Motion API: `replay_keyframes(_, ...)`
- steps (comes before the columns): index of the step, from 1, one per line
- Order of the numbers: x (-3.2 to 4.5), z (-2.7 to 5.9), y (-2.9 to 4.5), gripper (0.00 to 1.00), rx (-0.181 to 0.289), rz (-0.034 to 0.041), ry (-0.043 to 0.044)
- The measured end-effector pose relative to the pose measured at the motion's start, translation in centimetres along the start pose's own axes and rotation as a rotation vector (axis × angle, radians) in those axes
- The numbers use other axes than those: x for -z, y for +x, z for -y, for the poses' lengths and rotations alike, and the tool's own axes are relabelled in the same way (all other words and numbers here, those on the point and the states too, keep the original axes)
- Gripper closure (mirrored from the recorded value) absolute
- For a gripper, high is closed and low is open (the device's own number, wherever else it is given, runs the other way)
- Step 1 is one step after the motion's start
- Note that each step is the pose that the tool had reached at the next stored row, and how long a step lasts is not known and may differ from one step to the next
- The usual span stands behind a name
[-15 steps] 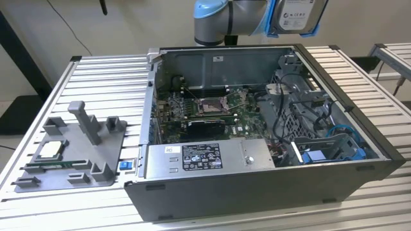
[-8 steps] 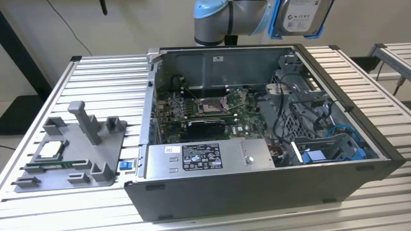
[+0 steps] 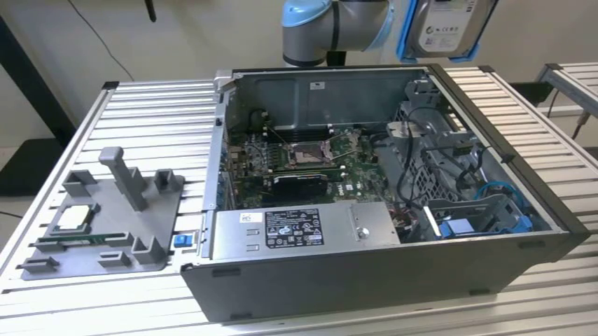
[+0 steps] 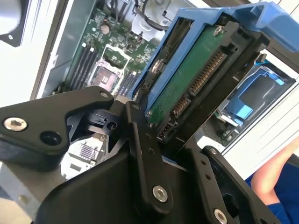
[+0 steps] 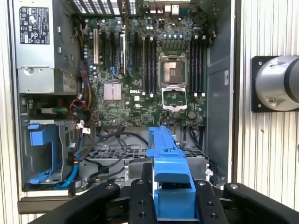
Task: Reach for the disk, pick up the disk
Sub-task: 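Pick up the disk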
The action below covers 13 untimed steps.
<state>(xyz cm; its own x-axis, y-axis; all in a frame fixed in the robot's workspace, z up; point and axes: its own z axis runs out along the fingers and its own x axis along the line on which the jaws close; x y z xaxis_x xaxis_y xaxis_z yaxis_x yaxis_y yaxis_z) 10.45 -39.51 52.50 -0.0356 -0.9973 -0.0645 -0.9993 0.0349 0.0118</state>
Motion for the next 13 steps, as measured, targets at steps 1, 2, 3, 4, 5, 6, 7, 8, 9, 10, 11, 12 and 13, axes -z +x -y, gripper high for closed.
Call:
replay_keyframes(1, 0.01, 0.01, 0.22, 1.00, 0.000, -0.0001, 0.0000)
replay_keyframes(2, 0.02, 0.02, 0.43, 1.00, 0.000, 0.0000, 0.0000)
replay_keyframes(3, 0.03, 0.03, 0.62, 1.00, 0.000, -0.0001, 0.0001)
replay_keyframes(4, 0.04, 0.04, 0.83, 1.00, 0.000, 0.0000, 0.0000)
replay_keyframes(5, 0.04, 0.04, 1.02, 1.00, 0.000, 0.0000, 0.0000)
replay_keyframes(6, 0.05, 0.05, 1.22, 1.00, 0.000, 0.0000, 0.0000)
replay_keyframes(7, 0.07, 0.06, 1.41, 1.00, 0.000, -0.0001, 0.0000)
replay_keyframes(8, 0.08, 0.06, 1.61, 1.00, 0.000, -0.0001, 0.0000)
replay_keyframes(9, 0.09, 0.07, 1.80, 1.00, 0.000, -0.0001, 0.0000)
replay_keyframes(10, 0.09, 0.08, 1.98, 1.00, 0.000, -0.0001, 0.0000)
replay_keyframes(11, 0.10, 0.08, 2.18, 1.00, 0.000, -0.0001, 0.0000)
replay_keyframes(12, 0.11, 0.09, 2.37, 1.00, 0.000, -0.0002, 0.0000)
replay_keyframes(13, 0.12, 0.10, 2.56, 1.00, 0.000, -0.0002, 0.0000)
